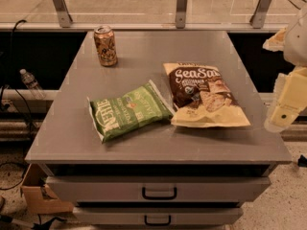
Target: Pick brown chip bag
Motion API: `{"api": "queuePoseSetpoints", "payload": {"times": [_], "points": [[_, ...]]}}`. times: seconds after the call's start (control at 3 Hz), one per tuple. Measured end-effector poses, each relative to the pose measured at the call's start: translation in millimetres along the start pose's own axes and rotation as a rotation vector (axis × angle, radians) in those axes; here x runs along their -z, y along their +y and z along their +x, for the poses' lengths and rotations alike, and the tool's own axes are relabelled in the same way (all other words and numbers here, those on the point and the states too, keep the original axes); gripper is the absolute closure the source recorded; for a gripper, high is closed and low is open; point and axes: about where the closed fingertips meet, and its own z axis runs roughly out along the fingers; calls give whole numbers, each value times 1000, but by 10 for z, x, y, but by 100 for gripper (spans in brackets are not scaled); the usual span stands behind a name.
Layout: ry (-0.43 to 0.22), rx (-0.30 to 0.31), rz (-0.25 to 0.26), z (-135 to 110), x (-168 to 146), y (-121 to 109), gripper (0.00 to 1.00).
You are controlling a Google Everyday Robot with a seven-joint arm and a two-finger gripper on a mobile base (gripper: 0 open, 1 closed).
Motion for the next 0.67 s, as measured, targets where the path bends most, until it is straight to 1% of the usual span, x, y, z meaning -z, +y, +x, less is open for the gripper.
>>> {"api": "queuePoseSetpoints", "payload": {"times": [0.33,0.67], "points": [[-14,11,10,-4,-13,-13,0],[14,84,-26,-66,-341,-52,0]]}}
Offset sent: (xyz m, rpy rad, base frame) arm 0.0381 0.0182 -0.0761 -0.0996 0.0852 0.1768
